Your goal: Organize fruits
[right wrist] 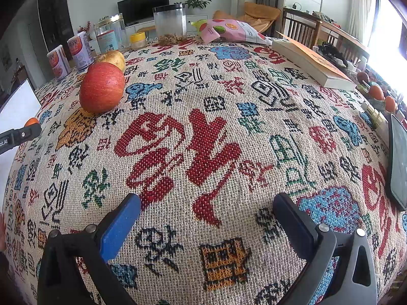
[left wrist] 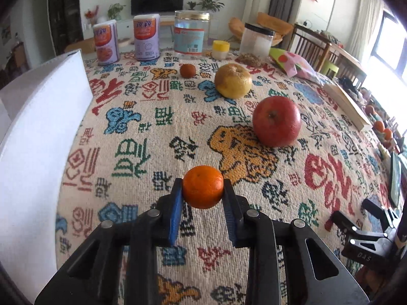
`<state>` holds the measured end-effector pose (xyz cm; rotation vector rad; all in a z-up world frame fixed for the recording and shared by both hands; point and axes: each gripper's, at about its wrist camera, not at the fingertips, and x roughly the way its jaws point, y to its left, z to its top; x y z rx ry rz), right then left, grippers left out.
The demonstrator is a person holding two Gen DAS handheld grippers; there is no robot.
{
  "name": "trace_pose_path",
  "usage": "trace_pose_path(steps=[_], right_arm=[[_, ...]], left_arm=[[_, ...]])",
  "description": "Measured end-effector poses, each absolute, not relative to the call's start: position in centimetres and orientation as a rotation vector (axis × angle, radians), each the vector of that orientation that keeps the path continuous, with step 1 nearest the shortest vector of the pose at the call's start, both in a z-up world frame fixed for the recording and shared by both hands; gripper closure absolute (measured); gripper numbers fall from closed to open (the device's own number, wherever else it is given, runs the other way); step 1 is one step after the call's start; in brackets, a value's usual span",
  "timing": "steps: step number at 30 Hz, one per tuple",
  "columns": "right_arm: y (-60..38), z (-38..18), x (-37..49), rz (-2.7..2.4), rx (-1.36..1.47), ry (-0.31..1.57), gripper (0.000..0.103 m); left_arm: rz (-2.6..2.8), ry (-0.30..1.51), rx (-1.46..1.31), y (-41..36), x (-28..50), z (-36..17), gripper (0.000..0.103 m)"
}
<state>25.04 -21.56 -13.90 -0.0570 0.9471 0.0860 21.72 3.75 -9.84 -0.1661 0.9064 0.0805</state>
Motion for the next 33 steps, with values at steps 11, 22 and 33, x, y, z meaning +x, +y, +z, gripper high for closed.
trace_pose_path(steps=[11,22,33], right_arm=[[-21.6,-13.9,25.0,0.087,-0.056,0.947,0.0],[-21.6,-13.9,25.0,0.088,-0.055,0.947,0.0],[-21.6,-13.9,25.0,0.089,-0.055,0.947,0.0]], left_arm=[[0.066,0.898,-0.031,0.9,17.0,-12.7,0.02],[0.101,0.931,-0.052,1.5,17.5,-13.3,0.006],[0.102,0.932,-0.053,1.5,17.8,-13.4,0.005]])
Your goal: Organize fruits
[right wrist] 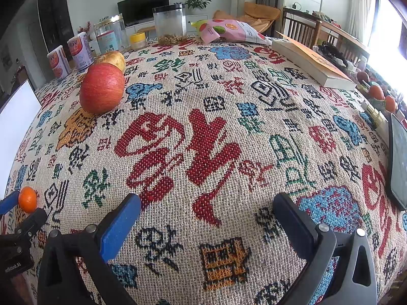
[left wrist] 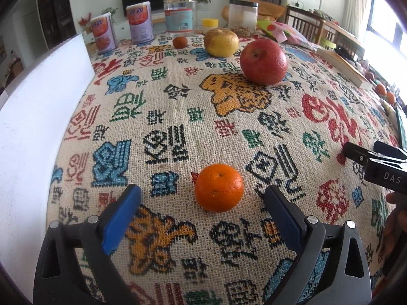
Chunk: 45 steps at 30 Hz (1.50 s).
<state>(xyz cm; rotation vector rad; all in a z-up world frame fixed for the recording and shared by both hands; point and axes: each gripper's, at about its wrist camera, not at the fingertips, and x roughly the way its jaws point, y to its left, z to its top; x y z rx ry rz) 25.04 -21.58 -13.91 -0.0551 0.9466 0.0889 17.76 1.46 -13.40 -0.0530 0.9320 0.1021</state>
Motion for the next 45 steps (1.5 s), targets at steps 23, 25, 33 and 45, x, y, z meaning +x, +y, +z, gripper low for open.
trace_pose_path(steps=[23,25,33,45], right_arm=[[-12.6,-8.6,34.9,0.447,0.078,0.989,0.004],[-10.9,-9.1,36.6,0.433,0.067,1.008,0.006],[-13.7,-11.8,37.5,0.438,0.341,1.117,0.045],[-25.6,-14.7,27.6,0.509,0.779,1.183,0.044]], left_arm=[[0.104,0.932,-0.053,1.5,17.7,-13.4,0.004],[0.104,0.932,-0.053,1.5,17.7,-13.4,0.004],[0.105,0.932,-0.054,1.5,17.7,-13.4,0.004],[0.106,0.931,-0.054,1.5,17.7,-13.5,0.004]])
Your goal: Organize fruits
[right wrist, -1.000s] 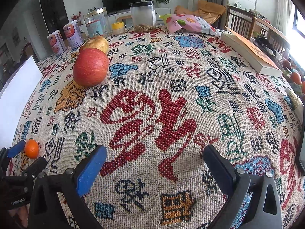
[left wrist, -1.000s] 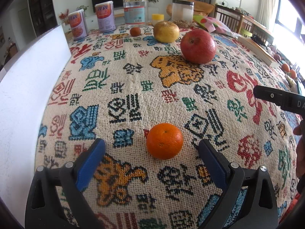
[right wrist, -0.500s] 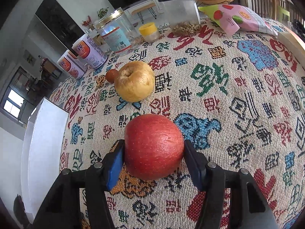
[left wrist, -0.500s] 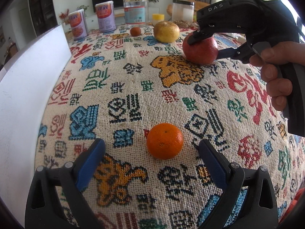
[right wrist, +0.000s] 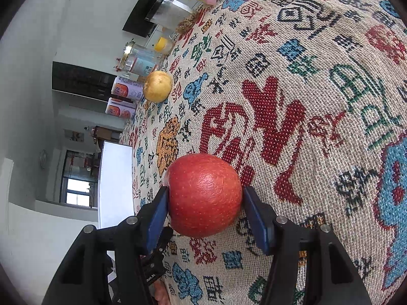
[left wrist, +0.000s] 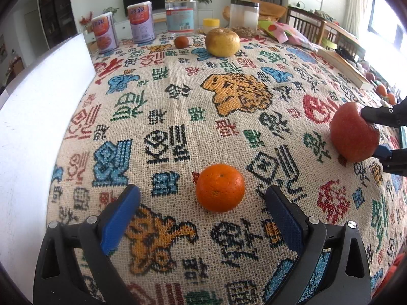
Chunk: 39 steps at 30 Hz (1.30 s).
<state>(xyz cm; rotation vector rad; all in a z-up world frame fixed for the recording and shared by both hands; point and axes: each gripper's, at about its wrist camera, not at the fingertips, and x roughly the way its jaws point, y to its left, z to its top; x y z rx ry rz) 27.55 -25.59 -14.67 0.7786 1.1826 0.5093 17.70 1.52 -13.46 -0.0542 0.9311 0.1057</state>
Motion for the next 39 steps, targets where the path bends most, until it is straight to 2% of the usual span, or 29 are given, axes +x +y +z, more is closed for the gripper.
trace_pose_path(steps=[3,13,18,21,27,31,36,39], right_arm=[[-27.2,-13.7,27.4,0.447,0.744,1.112,0.043],[-25.9,-11.0,26.6,0.473,0.582,1.046,0.041],[-25.7,-8.8,24.2,0.477,0.253,0.978,0.013],[-24.5,-9.4,21.9,0.511,0.027,0.978,0.013],[-21.3,-12.7,21.2,0.401,-0.187,1.026,0.013],[-19.4,-13.6,22.0,0.313,-0.262,0.981,0.012],[-20.2,-14.2,23.1,0.322,-0.184,1.003,0.0],[-20.2,-14.2,23.2,0.314,-0.188,0.99,0.0]], left_arm=[[0.106,0.931,-0.053,1.5,17.7,-13.4,0.004],[0.108,0.932,-0.053,1.5,17.7,-13.5,0.003],[0.108,0.932,-0.053,1.5,17.7,-13.5,0.003],[0.109,0.932,-0.053,1.5,17.7,-13.5,0.003],[0.111,0.932,-0.052,1.5,17.7,-13.6,0.003],[0.111,0.932,-0.052,1.5,17.7,-13.6,0.003],[0.111,0.932,-0.052,1.5,17.7,-13.6,0.002],[0.111,0.932,-0.052,1.5,17.7,-13.6,0.002]])
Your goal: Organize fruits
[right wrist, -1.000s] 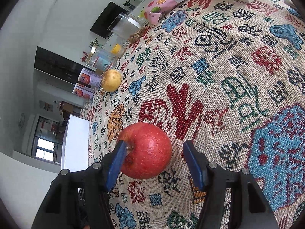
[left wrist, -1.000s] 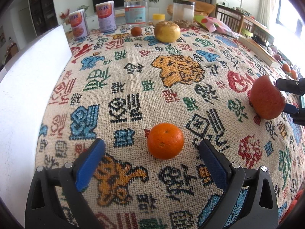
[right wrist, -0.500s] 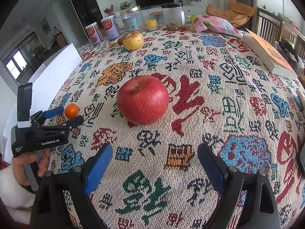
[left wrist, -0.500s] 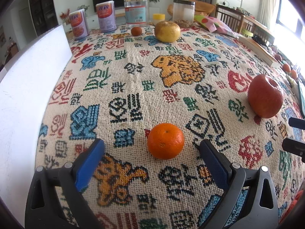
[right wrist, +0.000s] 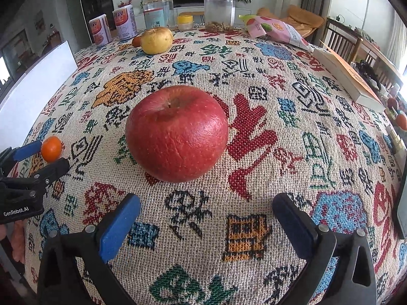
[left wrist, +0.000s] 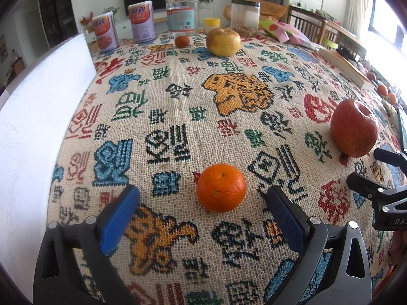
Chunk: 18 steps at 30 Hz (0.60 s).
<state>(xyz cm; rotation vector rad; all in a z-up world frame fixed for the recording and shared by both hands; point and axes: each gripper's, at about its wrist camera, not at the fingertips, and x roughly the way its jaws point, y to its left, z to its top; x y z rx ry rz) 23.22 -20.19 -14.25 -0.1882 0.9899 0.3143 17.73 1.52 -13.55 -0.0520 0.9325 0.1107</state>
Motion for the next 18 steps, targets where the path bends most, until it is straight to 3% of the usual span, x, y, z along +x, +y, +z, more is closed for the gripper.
trace_pose_path(steps=[18], right_arm=[[-20.14,-14.22,23.2,0.314,-0.177,0.982,0.0]], left_arm=[[0.111,0.932,-0.052,1.52,17.72,-13.51,0.002]])
